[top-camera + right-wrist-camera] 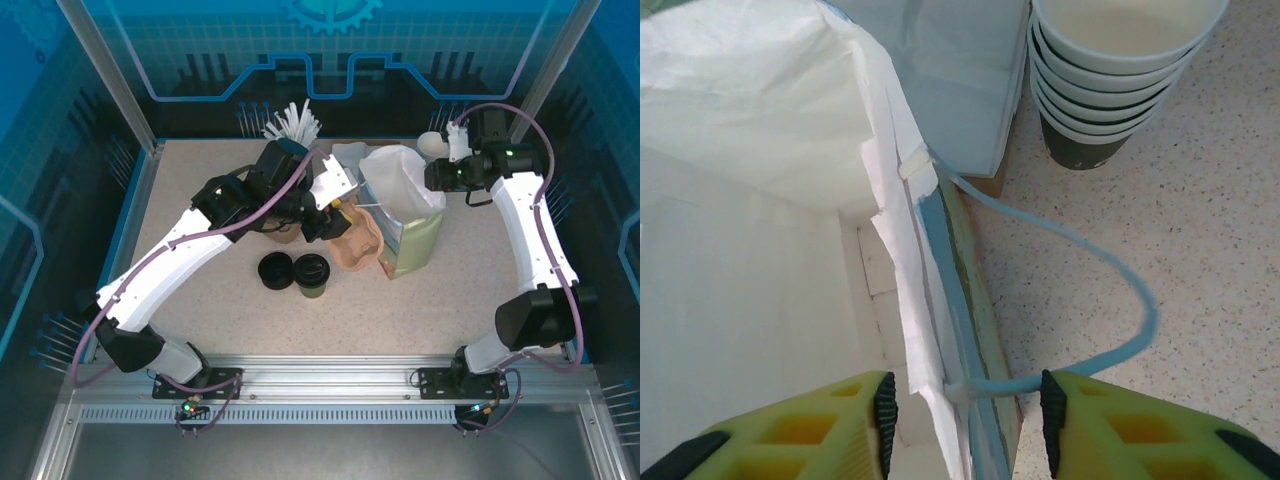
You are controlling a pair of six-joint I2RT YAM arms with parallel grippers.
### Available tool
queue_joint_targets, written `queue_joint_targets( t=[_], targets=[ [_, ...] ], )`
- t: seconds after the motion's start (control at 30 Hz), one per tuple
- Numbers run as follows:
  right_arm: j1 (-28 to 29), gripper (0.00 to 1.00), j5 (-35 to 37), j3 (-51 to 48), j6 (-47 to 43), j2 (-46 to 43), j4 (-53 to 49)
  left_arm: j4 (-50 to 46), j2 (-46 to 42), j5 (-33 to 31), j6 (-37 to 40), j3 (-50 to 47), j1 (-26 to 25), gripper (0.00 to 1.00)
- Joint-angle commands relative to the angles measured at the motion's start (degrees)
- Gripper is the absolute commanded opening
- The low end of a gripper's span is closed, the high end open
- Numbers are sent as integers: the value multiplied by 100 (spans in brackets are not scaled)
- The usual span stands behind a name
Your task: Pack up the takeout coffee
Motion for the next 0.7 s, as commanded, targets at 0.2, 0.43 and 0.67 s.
queue_joint_targets(
  t=[0.2,0.43,0.67],
  targets=[
    [-81,29,-275,205,-208,208,-83,-86,68,236,-108,299,66,41],
    [-95,10,-402,96,-213,148,-61,-120,69,263,-165,372,62,41],
    [-81,0,-761,-31,-95,-190,-44,-168,54,461,-335,544,66,41]
  ],
)
